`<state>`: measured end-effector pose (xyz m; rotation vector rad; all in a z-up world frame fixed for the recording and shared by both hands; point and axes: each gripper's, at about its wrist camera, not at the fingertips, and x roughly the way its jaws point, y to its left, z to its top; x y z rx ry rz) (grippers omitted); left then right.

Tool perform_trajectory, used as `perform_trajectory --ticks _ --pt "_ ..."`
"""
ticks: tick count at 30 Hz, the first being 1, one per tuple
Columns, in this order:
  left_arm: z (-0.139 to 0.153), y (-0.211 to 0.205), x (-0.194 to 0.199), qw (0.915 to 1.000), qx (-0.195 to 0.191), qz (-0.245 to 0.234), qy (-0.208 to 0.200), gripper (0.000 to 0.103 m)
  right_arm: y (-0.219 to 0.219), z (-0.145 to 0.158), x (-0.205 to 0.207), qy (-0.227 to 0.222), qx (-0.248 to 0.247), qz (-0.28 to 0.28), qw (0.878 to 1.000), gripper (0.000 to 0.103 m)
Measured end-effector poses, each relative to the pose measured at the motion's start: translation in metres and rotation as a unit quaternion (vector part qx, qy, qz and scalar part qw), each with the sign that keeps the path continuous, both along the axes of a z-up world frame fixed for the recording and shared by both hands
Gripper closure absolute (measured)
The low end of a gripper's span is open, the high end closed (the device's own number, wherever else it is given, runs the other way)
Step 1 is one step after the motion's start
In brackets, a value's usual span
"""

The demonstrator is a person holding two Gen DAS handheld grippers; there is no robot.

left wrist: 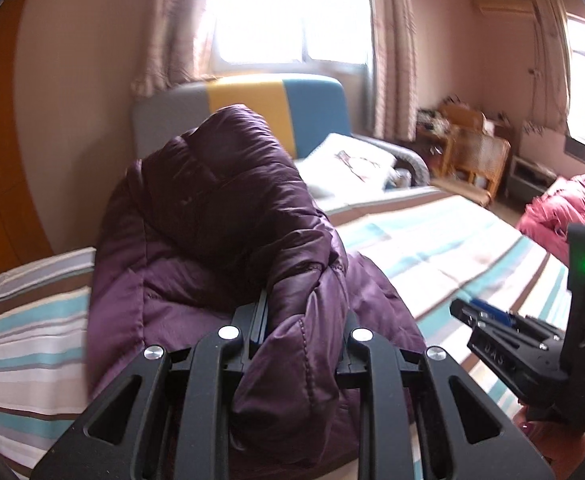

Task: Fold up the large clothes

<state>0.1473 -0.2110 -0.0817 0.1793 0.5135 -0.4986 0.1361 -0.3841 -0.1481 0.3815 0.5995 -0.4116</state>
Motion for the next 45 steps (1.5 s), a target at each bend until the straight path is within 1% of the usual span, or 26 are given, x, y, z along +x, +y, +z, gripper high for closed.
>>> perform_trajectory --ticks 6,11,13,14,15,16,17,18,19,20,23,24,26,27,29,30,32,33,34,35,36,38,40,41,43,45 --pt "-0.019 -0.025 -0.002 0.9992 -0.002 -0.029 0.03 0.084 -0.017 -0.005 -0.005 0.0 0.01 -0.015 1.0 0.078" --pt "-0.038 -0.05 -0.004 0.9976 0.026 -0.051 0.039 0.084 -0.025 -0.008 -0.009 0.002 0.016 -0.023 1.0 0.078" --pt "-0.046 -0.056 -0.002 0.9967 0.03 -0.058 0.049 0.084 -0.026 -0.008 -0.01 0.003 0.016 -0.022 1.0 0.078" --pt "-0.048 -0.056 -0.002 0.9966 0.029 -0.061 0.048 0.081 -0.026 -0.008 -0.011 0.002 0.016 -0.02 1.0 0.078" --pt "-0.047 -0.056 -0.002 0.9966 0.026 -0.064 0.045 0.079 -0.026 -0.008 -0.012 0.001 0.017 -0.019 1.0 0.078" --pt "-0.045 -0.054 -0.005 0.9961 0.019 -0.075 0.042 0.069 -0.025 -0.007 -0.013 0.001 0.017 -0.017 1.0 0.078" --pt "-0.041 -0.052 -0.008 0.9951 0.008 -0.089 0.043 0.054 -0.024 -0.007 -0.013 0.0 0.017 -0.016 1.0 0.078" --pt "-0.034 -0.049 -0.013 0.9934 -0.004 -0.104 0.047 0.046 -0.024 -0.007 -0.013 -0.001 0.017 -0.014 1.0 0.078" --pt "-0.029 -0.046 -0.017 0.9922 -0.013 -0.113 0.05 0.032 -0.023 -0.006 -0.013 -0.002 0.018 -0.013 1.0 0.078" --pt "-0.02 -0.04 -0.025 0.9908 -0.029 -0.124 0.045 0.028 -0.023 -0.006 -0.014 -0.003 0.02 -0.012 1.0 0.078" --pt "0.001 -0.021 -0.044 0.9884 -0.062 -0.134 0.035 0.028 -0.02 -0.002 -0.014 -0.008 0.021 -0.008 1.0 0.078" --pt "0.01 -0.008 -0.048 0.9874 -0.079 -0.133 0.031 0.027 -0.019 0.0 -0.013 -0.01 0.022 -0.006 1.0 0.078" --pt "0.021 0.017 -0.046 0.9879 -0.106 -0.112 0.021 0.021 -0.017 0.003 -0.013 -0.013 0.021 0.0 1.0 0.078" --pt "0.024 0.029 -0.041 0.9882 -0.118 -0.096 0.019 0.021 -0.015 0.006 -0.013 -0.016 0.02 0.004 1.0 0.078" --pt "0.027 0.067 -0.024 0.9874 -0.152 -0.034 0.025 0.021 -0.011 0.01 -0.012 -0.022 0.02 0.011 1.0 0.078" --pt "0.027 0.091 -0.012 0.9848 -0.172 0.009 0.025 0.021 -0.009 0.012 -0.011 -0.025 0.02 0.013 0.999 0.078" --pt "0.02 0.122 0.008 0.9807 -0.18 0.071 0.032 0.024 -0.006 0.016 -0.009 -0.028 0.022 0.02 0.999 0.078" --pt "0.013 0.138 0.022 0.9775 -0.179 0.103 0.046 0.026 -0.004 0.018 -0.009 -0.03 0.023 0.024 0.999 0.078" --pt "0.007 0.147 0.029 0.9755 -0.179 0.115 0.055 0.032 0.0 0.021 -0.007 -0.032 0.021 0.03 0.999 0.078" --pt "-0.001 0.153 0.039 0.9746 -0.176 0.121 0.068 0.033 0.002 0.023 -0.006 -0.034 0.021 0.034 0.999 0.078" --pt "-0.009 0.152 0.047 0.9763 -0.165 0.113 0.081 0.034 0.006 0.027 -0.004 -0.038 0.02 0.04 0.998 0.078" --pt "-0.019 0.139 0.054 0.9814 -0.143 0.088 0.093 0.041 0.012 0.033 -0.002 -0.043 0.017 0.051 0.998 0.078" --pt "-0.025 0.128 0.054 0.9848 -0.134 0.058 0.093 0.043 0.017 0.041 0.0 -0.05 0.014 0.063 0.997 0.078" --pt "-0.028 0.121 0.054 0.9856 -0.131 0.048 0.096 0.05 0.02 0.045 0.002 -0.054 0.011 0.069 0.996 0.078" --pt "-0.03 0.109 0.054 0.9851 -0.129 0.043 0.105 0.052 0.025 0.055 0.007 -0.062 0.011 0.085 0.994 0.078" --pt "-0.033 0.099 0.05 0.9889 -0.108 0.044 0.093 0.052 0.031 0.064 0.017 -0.065 0.009 0.107 0.992 0.078"
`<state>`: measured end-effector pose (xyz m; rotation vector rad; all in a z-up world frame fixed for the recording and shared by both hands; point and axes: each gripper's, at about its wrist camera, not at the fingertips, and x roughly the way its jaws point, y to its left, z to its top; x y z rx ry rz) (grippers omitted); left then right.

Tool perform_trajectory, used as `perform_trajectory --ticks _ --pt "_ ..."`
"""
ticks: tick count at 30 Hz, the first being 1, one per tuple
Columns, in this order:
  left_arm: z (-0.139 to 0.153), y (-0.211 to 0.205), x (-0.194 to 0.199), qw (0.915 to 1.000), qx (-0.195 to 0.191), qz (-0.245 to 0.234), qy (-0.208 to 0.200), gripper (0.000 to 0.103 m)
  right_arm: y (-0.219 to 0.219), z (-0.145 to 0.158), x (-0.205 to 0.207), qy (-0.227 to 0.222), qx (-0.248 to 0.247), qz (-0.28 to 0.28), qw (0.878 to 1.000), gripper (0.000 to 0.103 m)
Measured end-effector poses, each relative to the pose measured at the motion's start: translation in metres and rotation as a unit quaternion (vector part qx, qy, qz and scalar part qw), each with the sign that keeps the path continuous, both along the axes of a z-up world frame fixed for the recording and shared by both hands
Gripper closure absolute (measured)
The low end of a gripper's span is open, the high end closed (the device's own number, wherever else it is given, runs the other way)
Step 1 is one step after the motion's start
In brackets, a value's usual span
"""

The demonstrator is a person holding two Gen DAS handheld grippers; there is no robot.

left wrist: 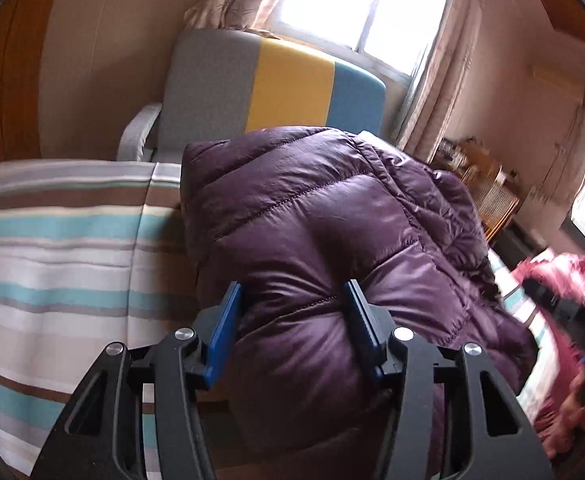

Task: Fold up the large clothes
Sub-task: 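Open the left gripper while the right gripper grasps the jacket bundle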

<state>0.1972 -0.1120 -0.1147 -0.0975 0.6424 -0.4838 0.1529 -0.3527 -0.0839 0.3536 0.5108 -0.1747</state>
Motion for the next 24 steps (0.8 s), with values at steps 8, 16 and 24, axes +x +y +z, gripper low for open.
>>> perform_trajectory --ticks 8,16,24 --pt "0.008 -0.008 -0.014 0.9983 0.052 0.0 -0.025 0.052 0.031 0.02 0.074 0.036 -0.068 0.051 0.996 0.078" --pt "0.01 -0.019 -0.014 0.9976 0.065 -0.004 -0.021 0.051 0.009 -0.04 0.115 0.127 -0.106 0.003 0.986 0.078" --pt "0.012 -0.033 -0.019 0.9964 0.077 -0.018 -0.032 0.041 -0.013 -0.078 0.111 0.126 -0.067 -0.012 0.99 0.078"
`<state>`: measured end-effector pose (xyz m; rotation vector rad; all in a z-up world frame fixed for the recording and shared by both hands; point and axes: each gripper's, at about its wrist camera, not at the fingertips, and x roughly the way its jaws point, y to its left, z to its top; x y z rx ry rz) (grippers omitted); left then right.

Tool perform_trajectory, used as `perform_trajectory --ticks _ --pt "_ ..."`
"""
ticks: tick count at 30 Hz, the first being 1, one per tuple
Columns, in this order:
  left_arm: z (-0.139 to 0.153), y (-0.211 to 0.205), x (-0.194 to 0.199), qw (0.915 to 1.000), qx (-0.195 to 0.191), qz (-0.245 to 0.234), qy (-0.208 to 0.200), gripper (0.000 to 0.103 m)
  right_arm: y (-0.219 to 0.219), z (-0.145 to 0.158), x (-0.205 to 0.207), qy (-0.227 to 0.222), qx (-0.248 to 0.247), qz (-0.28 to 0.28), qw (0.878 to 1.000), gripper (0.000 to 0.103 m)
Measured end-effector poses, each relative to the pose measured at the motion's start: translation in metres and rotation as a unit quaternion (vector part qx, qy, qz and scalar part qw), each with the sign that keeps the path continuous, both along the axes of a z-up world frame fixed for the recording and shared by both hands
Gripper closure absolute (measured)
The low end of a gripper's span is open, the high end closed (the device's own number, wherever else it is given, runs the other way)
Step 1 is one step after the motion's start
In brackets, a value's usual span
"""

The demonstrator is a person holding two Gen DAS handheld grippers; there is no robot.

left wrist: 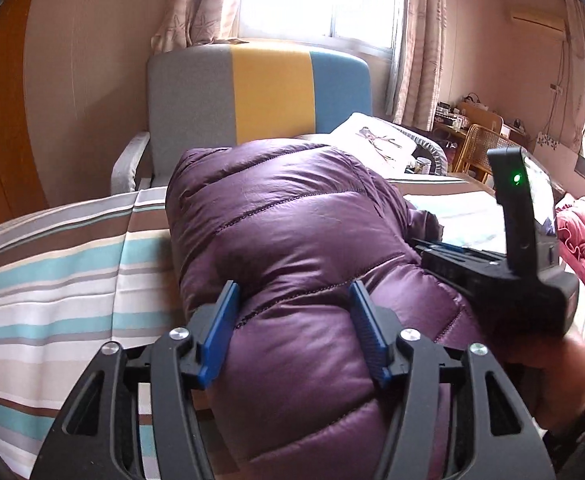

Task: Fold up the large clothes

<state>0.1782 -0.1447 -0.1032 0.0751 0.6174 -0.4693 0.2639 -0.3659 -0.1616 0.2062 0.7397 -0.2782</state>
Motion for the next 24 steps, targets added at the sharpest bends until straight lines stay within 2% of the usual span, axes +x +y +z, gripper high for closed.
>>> perform_trajectory --ticks 1,3,5,7,12,16,18,20,24 --pt "0.001 0.003 0.001 0.9999 -0.008 0.003 0.01 0.033 0.001 0.0 0.0 0.001 0.0 0.0 1.0 0.078" --pt "0.006 0.014 0.009 0.9984 -0.035 0.022 0.039 0.027 0.001 -0.001 0.001 0.0 0.002 -0.001 1.0 0.078" --pt "0.01 0.022 0.02 0.9957 -0.054 0.044 0.062 0.028 0.001 -0.001 0.001 -0.002 0.002 -0.003 1.0 0.078" --pt "0.015 0.026 0.033 0.9939 -0.057 0.065 0.069 0.028 0.001 -0.001 0.0 -0.004 0.001 -0.005 1.0 0.078" --pt "0.026 0.006 0.069 0.9944 -0.006 0.083 0.065 0.022 0.003 -0.003 -0.003 -0.006 0.0 -0.005 1.0 0.078" --pt "0.029 -0.021 0.097 0.9929 0.039 0.102 0.046 0.016 0.005 -0.002 -0.004 -0.006 -0.004 -0.005 1.0 0.078" --pt "0.021 -0.036 0.116 0.9889 0.083 0.113 0.049 0.014 0.005 -0.003 -0.005 -0.007 -0.001 -0.005 1.0 0.078" --pt "0.009 -0.044 0.131 0.986 0.11 0.111 0.059 0.013 0.004 -0.002 -0.005 -0.008 0.002 -0.006 1.0 0.078" --pt "-0.013 -0.046 0.151 0.9835 0.126 0.11 0.069 0.011 0.002 -0.002 -0.004 -0.009 0.003 -0.008 1.0 0.078"
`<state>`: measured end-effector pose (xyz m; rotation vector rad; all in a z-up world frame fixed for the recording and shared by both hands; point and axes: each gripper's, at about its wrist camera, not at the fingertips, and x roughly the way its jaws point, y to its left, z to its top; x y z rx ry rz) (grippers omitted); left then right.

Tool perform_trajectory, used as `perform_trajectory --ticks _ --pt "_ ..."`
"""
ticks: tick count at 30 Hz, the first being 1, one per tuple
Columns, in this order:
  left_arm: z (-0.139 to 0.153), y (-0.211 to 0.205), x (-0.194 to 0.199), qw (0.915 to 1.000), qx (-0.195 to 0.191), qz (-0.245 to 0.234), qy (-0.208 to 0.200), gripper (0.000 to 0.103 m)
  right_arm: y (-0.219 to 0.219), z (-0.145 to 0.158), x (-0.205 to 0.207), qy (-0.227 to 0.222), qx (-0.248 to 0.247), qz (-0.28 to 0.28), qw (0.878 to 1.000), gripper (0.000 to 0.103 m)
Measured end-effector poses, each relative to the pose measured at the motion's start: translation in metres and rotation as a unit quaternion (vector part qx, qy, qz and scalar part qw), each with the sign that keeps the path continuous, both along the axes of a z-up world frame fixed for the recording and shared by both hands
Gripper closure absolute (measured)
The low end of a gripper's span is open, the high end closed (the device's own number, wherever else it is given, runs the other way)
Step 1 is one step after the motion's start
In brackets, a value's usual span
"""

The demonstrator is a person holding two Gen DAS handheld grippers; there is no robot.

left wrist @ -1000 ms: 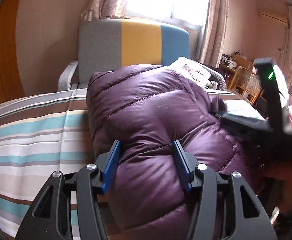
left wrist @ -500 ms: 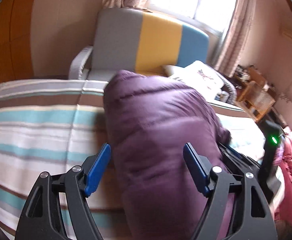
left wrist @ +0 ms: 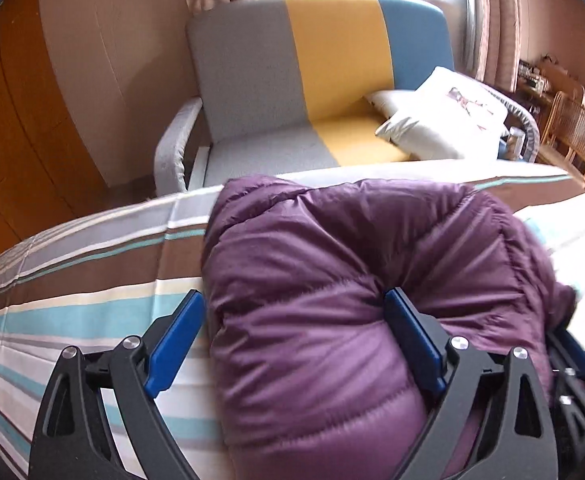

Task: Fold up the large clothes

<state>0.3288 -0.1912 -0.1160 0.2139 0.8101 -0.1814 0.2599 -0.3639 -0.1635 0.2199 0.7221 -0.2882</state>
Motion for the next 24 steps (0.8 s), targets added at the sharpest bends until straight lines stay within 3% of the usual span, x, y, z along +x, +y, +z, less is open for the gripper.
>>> perform_trajectory --ticks 4,10,13,18,24 --pt "-0.02 0.008 0.018 0.9982 -0.039 0.006 0.046 0.011 -0.002 -0.002 0.003 0.001 0.003 -0.005 1.0 0.078" --pt "-0.024 0.011 0.016 0.9983 -0.041 0.007 0.04 0.009 -0.003 -0.004 0.006 0.004 0.002 -0.004 1.0 0.078" --pt "-0.014 0.019 -0.004 0.9986 -0.045 0.005 0.027 0.009 -0.006 -0.004 0.007 0.002 0.012 -0.002 1.0 0.078" --pt "0.006 0.044 -0.067 0.9942 -0.105 -0.022 -0.004 0.009 -0.007 0.001 0.007 0.004 0.01 0.007 1.0 0.078" --pt "0.003 0.059 -0.125 0.9932 -0.1 -0.048 -0.035 0.009 -0.005 0.025 -0.025 -0.02 0.025 0.02 0.999 0.078"
